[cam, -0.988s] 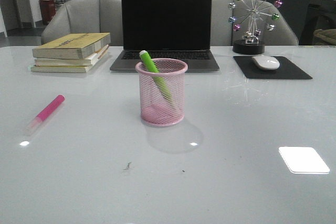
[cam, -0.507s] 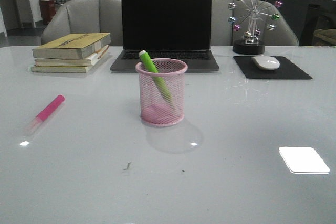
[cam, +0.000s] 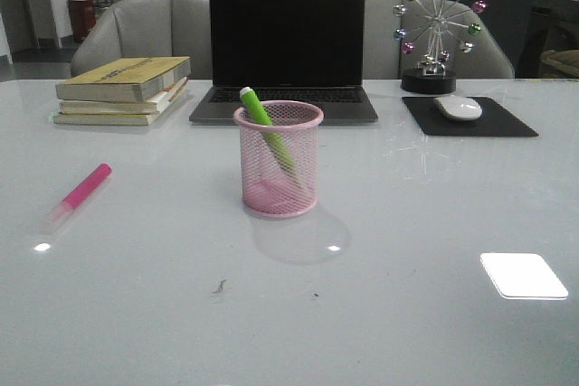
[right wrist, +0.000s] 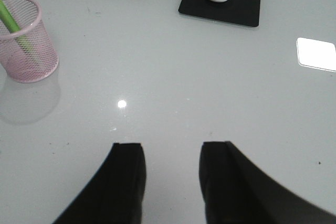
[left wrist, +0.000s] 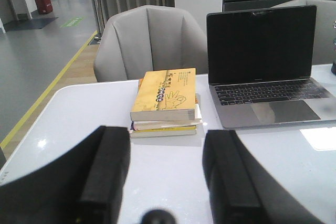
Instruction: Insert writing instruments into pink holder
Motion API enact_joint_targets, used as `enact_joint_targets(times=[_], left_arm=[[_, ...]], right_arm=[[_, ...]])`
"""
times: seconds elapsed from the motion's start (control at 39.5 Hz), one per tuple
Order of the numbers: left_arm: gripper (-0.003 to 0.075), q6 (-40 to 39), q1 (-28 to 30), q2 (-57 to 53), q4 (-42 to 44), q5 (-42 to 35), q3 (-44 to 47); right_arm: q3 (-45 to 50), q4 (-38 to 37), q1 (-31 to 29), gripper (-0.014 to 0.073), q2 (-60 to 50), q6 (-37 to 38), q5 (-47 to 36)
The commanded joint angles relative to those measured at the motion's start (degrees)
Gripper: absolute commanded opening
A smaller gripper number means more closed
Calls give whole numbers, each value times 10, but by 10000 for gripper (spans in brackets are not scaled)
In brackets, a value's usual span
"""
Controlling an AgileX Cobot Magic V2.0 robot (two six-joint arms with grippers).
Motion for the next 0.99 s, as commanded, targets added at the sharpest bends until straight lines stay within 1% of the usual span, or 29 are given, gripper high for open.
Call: enact_joint_targets(times=[0.0,0.61,0.84,0.96], left_arm=[[381,-3,2,-2,-5,-49,-22],[381,-3,2,-2,-5,-53,-22],[333,-3,2,-2,-5,-74,-25],[333,-3,2,12,-5,-36,-55]], right_arm=[[-16,-1,-4,384,-2,-4,-48],[-16,-1,-4,384,-2,-4,-46],[-16,-1,-4,384,-2,-4,-46],[-16,-1,-4,384,-2,-4,-46]])
